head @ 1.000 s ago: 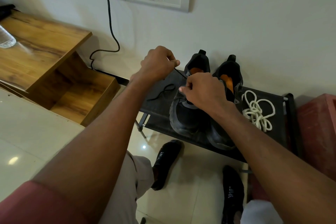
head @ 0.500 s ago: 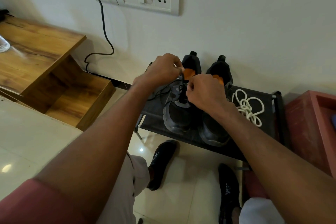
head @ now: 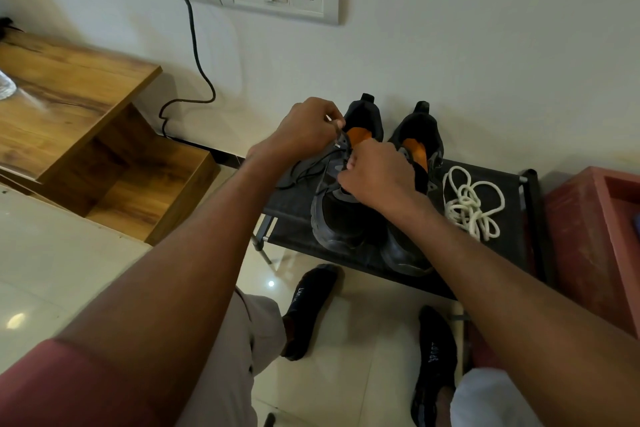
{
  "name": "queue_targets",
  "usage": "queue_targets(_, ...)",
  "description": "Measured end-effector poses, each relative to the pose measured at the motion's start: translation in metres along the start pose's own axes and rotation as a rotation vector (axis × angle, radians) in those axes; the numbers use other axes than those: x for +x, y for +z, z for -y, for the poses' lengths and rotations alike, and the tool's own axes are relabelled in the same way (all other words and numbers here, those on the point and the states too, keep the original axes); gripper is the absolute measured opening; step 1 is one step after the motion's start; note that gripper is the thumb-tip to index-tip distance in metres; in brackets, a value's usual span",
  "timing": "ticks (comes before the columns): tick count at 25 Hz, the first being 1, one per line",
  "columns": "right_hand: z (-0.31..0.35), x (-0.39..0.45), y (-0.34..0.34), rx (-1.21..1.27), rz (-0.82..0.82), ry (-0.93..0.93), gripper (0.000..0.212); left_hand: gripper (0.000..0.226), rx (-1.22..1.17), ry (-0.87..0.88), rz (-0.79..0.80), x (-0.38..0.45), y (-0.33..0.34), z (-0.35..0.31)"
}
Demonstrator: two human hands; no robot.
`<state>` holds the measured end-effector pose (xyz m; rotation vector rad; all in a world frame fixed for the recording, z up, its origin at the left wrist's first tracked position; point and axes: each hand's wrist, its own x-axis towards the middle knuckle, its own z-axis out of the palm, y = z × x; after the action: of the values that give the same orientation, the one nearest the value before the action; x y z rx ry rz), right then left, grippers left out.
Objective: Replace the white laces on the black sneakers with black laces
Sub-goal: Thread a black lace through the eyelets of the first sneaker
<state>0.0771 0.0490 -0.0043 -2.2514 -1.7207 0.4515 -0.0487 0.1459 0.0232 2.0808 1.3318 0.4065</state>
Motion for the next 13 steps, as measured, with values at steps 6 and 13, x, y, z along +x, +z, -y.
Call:
queue_targets(6,-0.009,-0.004,-0.061,1.168,0.333,0.344,0.021,0.022,-0.553,0.096,-0.015,-0.017,-0.006,-0.033)
queue_targets(13,-0.043,-0.017,-0.105,1.368,-0.227,0.027,0.020,0.053,-0.592,0.028,0.092,-0.028,-0.006,-0.054)
